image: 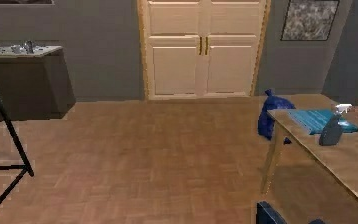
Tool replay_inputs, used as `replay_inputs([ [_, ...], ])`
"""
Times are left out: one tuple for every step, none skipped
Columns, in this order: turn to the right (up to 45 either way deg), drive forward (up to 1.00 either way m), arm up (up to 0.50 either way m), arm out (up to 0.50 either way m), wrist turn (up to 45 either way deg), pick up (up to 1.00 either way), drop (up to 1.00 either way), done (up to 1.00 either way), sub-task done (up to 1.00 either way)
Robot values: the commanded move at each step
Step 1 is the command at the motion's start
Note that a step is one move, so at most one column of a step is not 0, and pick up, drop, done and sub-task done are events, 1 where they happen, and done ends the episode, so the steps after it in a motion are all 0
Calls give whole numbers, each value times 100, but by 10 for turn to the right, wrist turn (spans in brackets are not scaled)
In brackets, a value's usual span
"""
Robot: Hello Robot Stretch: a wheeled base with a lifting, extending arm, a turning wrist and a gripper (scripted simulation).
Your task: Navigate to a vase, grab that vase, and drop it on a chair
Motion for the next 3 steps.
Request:
replay_inputs([
  [-30,0,0,0,0,0,0,0,0],
  [450,0,0,0,0,0,0,0,0],
  [120,0,0,0,0,0,0,0,0],
])
